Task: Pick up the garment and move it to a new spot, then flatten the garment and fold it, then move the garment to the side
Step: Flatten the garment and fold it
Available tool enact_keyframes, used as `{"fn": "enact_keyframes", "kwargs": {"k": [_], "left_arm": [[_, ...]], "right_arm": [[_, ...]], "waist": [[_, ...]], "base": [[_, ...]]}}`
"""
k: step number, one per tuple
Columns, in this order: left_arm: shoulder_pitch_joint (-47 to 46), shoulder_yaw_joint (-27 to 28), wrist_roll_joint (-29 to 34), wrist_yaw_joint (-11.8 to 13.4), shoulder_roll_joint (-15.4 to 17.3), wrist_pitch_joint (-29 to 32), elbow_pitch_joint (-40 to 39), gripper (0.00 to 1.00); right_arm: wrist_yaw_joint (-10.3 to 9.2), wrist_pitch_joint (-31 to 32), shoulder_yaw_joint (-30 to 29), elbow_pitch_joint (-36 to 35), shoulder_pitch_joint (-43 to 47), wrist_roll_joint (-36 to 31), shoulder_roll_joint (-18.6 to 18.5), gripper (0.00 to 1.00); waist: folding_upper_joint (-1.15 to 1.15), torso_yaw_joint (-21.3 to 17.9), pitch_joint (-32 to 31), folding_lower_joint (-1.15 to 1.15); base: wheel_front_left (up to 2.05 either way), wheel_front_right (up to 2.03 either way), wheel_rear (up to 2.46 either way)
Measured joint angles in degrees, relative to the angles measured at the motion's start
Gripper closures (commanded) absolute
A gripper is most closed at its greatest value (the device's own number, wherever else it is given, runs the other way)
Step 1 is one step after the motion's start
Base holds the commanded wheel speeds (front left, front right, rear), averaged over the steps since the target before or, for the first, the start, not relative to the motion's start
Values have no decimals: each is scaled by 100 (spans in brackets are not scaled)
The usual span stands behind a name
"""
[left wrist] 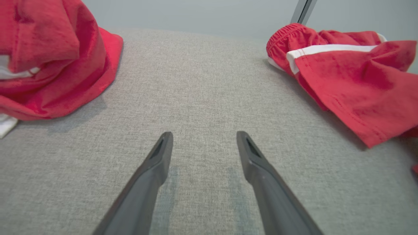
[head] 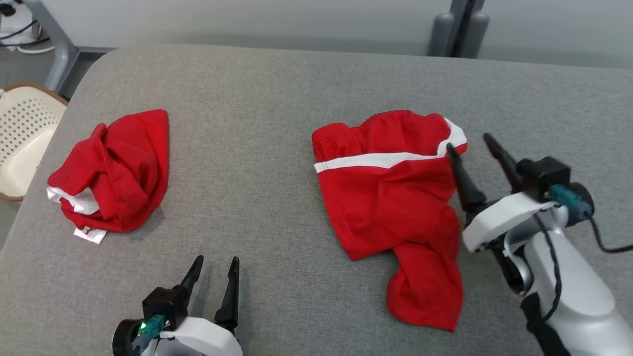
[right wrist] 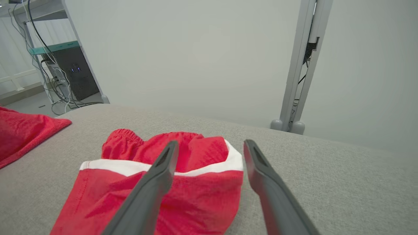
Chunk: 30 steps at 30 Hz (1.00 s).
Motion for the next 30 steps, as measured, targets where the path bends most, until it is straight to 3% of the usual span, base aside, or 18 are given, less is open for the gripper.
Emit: {"fn": "enact_keyframes", "kwargs": {"k": [10, 19, 27, 29, 30], "left_arm": [[-159, -260, 22, -55, -2, 1, 10, 0], [-220, -504, -153, -35, 0, 1, 24, 0], [-212, -636, -336, 57, 1, 0, -82, 0], [-212, -666, -375, 77, -1, 0, -102, 0], [-212, -669, -391, 82, -1, 0, -104, 0]], "right_arm": [[0, 0, -237, 987, -825, 220, -129, 0], [0, 316, 691, 1928, -1855, 591, -390, 0], [0, 859, 1308, 2386, -2091, 1061, -645, 0], [0, 1069, 1471, 2421, -2076, 1221, -630, 52], [0, 1151, 1546, 2421, -2062, 1308, -622, 68]], "waist": [[0, 236, 334, 0], [0, 565, 531, 0], [0, 662, 561, 0], [0, 638, 554, 0], [0, 623, 549, 0]], "base": [[0, 0, 0], [0, 0, 0], [0, 0, 0], [0, 0, 0], [0, 0, 0]]}}
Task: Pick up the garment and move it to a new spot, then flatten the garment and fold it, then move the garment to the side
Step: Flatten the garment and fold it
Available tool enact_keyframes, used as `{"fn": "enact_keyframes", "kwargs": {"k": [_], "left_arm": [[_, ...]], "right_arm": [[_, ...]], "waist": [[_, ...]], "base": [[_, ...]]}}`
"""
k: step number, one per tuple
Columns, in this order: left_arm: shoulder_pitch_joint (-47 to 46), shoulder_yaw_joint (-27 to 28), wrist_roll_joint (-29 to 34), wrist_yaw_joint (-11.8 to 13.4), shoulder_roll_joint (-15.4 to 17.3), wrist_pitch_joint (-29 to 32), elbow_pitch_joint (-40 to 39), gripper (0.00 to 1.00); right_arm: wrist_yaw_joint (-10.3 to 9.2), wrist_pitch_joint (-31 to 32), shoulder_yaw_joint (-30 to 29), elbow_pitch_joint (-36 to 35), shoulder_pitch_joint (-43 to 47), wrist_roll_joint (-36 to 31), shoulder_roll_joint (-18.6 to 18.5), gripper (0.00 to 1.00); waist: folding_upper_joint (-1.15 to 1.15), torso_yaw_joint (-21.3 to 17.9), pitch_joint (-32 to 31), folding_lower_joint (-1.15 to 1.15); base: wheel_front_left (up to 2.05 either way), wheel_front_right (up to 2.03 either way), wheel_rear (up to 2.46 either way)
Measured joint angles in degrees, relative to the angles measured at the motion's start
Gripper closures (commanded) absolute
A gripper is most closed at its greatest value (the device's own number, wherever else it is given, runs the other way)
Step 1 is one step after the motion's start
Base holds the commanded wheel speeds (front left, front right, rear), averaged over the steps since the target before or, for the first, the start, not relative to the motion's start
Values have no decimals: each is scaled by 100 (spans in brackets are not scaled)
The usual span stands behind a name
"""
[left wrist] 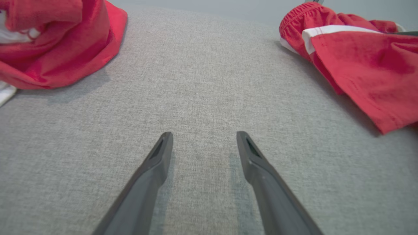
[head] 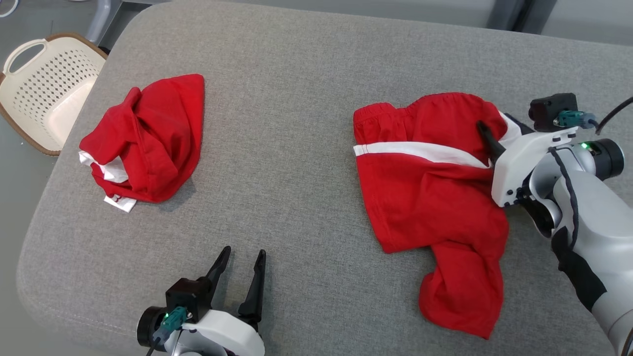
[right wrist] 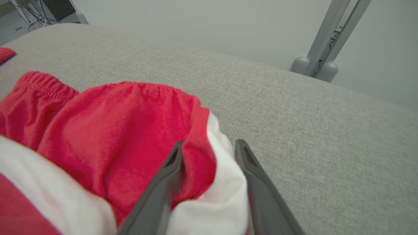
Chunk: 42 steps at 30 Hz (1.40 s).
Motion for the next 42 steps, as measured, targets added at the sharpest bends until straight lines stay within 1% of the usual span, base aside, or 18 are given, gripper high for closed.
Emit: {"fn": "enact_keyframes", "kwargs": {"k": [1, 2, 6, 9, 13, 17, 19, 21, 23, 25, 28, 30, 31, 32, 33, 34, 37, 42], "left_arm": [[-1, 3, -1, 1, 1, 0, -1, 0], [-3, 11, -3, 2, 1, 0, -7, 0], [-32, 47, -1, -1, 1, 0, -37, 0], [-41, 78, 10, -10, 1, 1, -45, 0], [48, 107, 44, -25, -1, 0, 5, 0], [144, 155, 87, -32, 0, 0, 68, 0], [174, 180, 132, -36, 1, 0, 101, 0], [198, 222, 168, -60, 0, 0, 118, 0], [241, 261, 219, -78, -1, 0, 132, 0], [286, 298, 241, -85, 1, 0, 155, 0], [305, 326, 259, -118, 2, 0, 166, 0], [308, 324, 258, -129, 0, 0, 165, 0], [309, 310, 257, -127, 1, 0, 160, 0], [309, 301, 256, -129, 0, 0, 164, 0], [308, 296, 254, -127, 0, 0, 168, 0], [303, 292, 256, -129, -1, 0, 175, 0], [279, 287, 259, -130, 0, 0, 192, 0], [215, 325, 324, -136, -1, 0, 208, 0]], "right_arm": [[0, 29, 71, -16, 4, 77, -2, 94], [0, 51, 131, -49, -1, 141, -16, 100], [0, -38, 267, -187, -12, 374, -51, 100], [0, -409, 277, -359, -113, 599, -59, 100], [0, -900, 210, -734, -305, 988, 170, 100], [0, -1103, -115, -1290, -517, 1506, 410, 100], [0, -1129, -371, -1621, -584, 1714, 514, 100], [0, -1141, -810, -2040, -588, 1831, 631, 100], [0, -1152, -1298, -2406, -531, 1823, 713, 100], [0, -1163, -1740, -2631, -280, 1713, 790, 100], [0, -1167, -2287, -2666, 372, 1460, 871, 100], [-1, -1167, -2565, -2528, 850, 1333, 895, 100], [-1, -1167, -2803, -2372, 1354, 1100, 914, 100], [-1, -1167, -2887, -2294, 1589, 920, 905, 100], [-1, -1167, -2943, -2206, 1803, 689, 892, 76], [-1, -1167, -3009, -2063, 1983, 538, 898, 0], [-1, -1167, -3181, -2042, 2379, -218, 884, 0], [-1, -1167, -3561, -2687, 2724, -1436, 920, 0]], "waist": [[0, -17, -4, 0], [0, -36, -9, 0], [0, -92, -36, 0], [0, -135, -111, 0], [0, -208, -280, 0], [0, -307, -503, 0], [0, -371, -613, 0], [0, -455, -705, 0], [0, -552, -787, 0], [0, -653, -862, 0], [0, -814, -951, 0], [0, -927, -982, 0], [0, -1037, -992, 0], [0, -1089, -989, 0], [0, -1138, -982, 0], [0, -1185, -971, 0], [0, -1310, -931, 0], [0, -1462, -923, 0]], "base": [[0, 0, 0], [0, 0, 0], [0, 0, 0], [0, 0, 0], [0, 0, 0], [0, 0, 0], [0, 0, 0], [0, 0, 0], [0, 0, 0], [0, 0, 0], [0, 0, 0], [0, 0, 0], [0, 0, 0], [0, 0, 0], [0, 0, 0], [0, 0, 0], [0, 0, 0], [0, 0, 0]]}}
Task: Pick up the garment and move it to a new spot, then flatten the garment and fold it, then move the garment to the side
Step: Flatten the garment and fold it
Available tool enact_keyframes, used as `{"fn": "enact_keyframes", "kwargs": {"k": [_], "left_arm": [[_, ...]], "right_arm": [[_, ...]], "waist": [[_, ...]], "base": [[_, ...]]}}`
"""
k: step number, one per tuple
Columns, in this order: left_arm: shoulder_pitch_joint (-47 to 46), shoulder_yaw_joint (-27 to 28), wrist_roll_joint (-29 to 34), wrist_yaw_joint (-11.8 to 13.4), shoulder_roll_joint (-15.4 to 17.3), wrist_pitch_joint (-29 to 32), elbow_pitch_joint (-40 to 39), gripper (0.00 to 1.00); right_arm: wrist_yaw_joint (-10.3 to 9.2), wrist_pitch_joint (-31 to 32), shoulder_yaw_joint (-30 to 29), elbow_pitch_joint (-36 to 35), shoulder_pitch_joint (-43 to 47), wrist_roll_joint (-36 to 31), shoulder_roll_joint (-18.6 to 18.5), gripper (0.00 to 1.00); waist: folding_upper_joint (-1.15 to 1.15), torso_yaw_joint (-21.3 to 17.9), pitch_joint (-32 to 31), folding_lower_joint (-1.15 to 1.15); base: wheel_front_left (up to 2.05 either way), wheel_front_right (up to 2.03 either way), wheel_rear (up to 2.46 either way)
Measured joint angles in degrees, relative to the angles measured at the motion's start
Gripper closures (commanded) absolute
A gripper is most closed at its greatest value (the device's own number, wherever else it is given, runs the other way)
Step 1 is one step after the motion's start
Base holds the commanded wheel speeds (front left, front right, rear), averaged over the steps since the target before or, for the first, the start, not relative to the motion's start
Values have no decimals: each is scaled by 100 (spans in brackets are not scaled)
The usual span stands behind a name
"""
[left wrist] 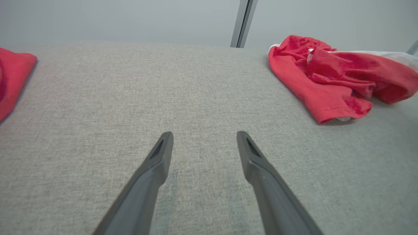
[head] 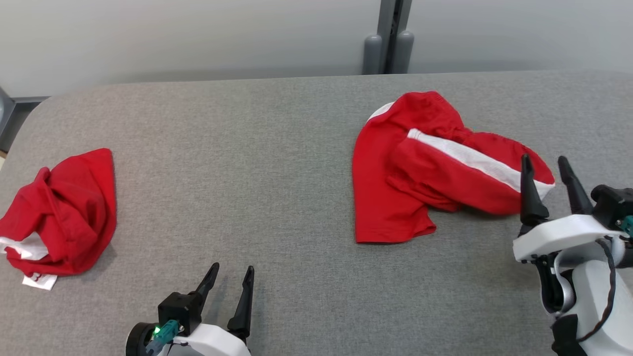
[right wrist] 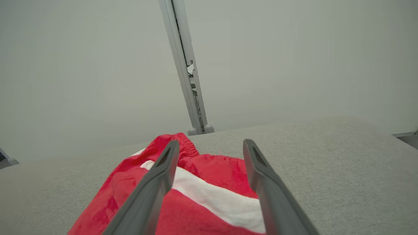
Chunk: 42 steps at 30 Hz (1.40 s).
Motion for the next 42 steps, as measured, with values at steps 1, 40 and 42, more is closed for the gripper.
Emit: {"fn": "enact_keyframes", "kwargs": {"k": [1, 40, 42], "left_arm": [[-1, 12, 4, 0, 2, 0, 2, 0], [-4916, -2903, -2082, -588, -5, 623, 2403, 0], [-5023, -2999, -2246, -535, -4, 708, 2574, 0]], "right_arm": [[0, 0, -64, -155, 73, -177, 14, 0], [1, 0, 427, -1252, 342, 354, 118, 0], [1, 0, 435, -1279, 339, 380, 121, 0]], "waist": [[0, -27, -11, 0], [0, -1807, 1574, 0], [0, -1879, 1629, 0]], "base": [[0, 0, 0], [0, 0, 0], [0, 0, 0]]}}
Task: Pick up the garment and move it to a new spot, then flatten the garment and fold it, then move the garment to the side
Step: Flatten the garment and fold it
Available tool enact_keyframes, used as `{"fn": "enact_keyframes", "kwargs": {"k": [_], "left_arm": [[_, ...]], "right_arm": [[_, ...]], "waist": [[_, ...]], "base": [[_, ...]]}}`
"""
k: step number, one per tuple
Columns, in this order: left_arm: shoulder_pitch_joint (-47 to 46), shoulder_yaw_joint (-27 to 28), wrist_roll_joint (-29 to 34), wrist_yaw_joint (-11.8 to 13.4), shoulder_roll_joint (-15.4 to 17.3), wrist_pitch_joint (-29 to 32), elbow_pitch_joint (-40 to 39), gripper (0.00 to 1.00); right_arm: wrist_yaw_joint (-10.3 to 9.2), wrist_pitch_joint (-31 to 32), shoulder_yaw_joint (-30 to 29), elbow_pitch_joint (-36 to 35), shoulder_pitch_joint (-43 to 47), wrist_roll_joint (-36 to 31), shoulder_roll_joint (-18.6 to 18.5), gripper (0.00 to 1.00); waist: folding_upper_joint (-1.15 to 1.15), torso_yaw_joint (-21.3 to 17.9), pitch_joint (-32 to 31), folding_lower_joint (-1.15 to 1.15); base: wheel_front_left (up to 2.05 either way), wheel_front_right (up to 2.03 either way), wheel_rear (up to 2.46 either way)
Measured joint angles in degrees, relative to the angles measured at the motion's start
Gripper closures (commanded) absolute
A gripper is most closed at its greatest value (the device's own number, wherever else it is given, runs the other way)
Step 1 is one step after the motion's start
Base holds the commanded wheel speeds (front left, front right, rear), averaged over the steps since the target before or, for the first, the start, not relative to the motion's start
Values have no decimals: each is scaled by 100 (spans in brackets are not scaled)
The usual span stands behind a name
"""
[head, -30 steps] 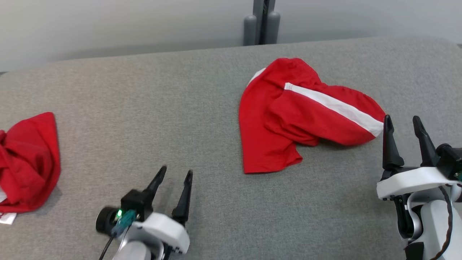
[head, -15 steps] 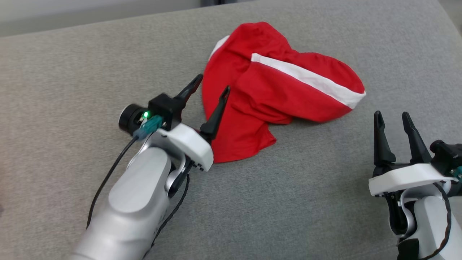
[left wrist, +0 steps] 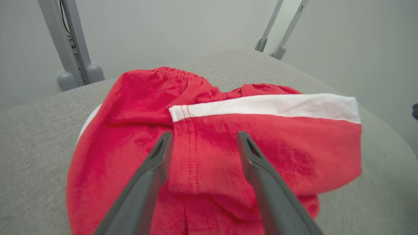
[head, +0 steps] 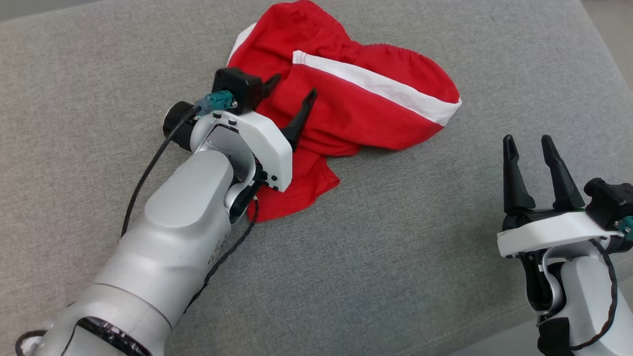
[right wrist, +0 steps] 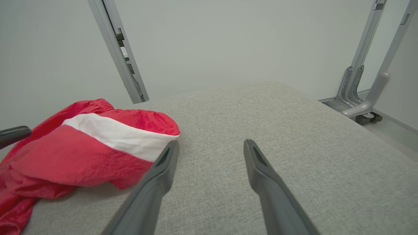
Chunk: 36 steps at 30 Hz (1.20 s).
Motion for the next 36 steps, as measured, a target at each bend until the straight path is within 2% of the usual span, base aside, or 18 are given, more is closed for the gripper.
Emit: {"fn": "enact_keyframes", "kwargs": {"k": [5, 14, 15, 16, 17, 21, 25, 28, 31, 33, 36], "left_arm": [[-278, -218, -293, 209, 4, 213, 357, 0], [-367, -697, -680, 205, 3, 675, 558, 0], [-367, -744, -726, 198, 3, 692, 561, 13], [-367, -779, -769, 197, 2, 689, 560, 65], [-369, -834, -792, 194, 4, 686, 561, 100], [-382, -1049, -848, 156, 2, 539, 544, 100], [-477, -1152, -851, 213, 0, -8, 445, 100], [-510, -1172, -849, 334, 3, -474, 420, 100], [-505, -1113, -787, 481, 3, -677, 311, 100], [-431, -912, -686, 616, 14, -697, 135, 100], [-121, -360, -297, 864, 205, -710, -512, 100]], "right_arm": [[0, 0, 5, 13, 1, 48, -2, 0], [0, 0, 80, 146, -10, 116, -1, 0], [0, 0, 93, 165, -20, 124, 0, 0], [0, 0, 104, 174, -30, 125, 0, 0], [0, 0, 107, 185, -43, 127, 0, 0], [0, 0, 102, 205, -57, 134, -1, 0], [0, 0, 34, 253, -49, 92, -1, 0], [0, 0, -32, 308, -10, 30, 2, 0], [0, 0, -178, 364, 82, -37, 1, 0], [0, 0, -271, 397, 154, -81, 3, 0], [0, 0, -393, 442, 257, -141, 4, 0]], "waist": [[0, -100, 77, 0], [0, -117, 87, 0], [0, -117, 89, 0], [0, -117, 90, 0], [0, -115, 91, 0], [0, -86, 82, 0], [0, -7, 24, 0], [0, 92, -92, 0], [0, 250, -258, 0], [0, 387, -385, 0], [0, 646, -581, 0]], "base": [[0, 0, 0], [0, 0, 0], [0, 0, 0], [0, 0, 0], [0, 0, 0], [0, 0, 0], [0, 0, 0], [0, 0, 0], [0, 0, 0], [0, 0, 0], [0, 0, 0]]}}
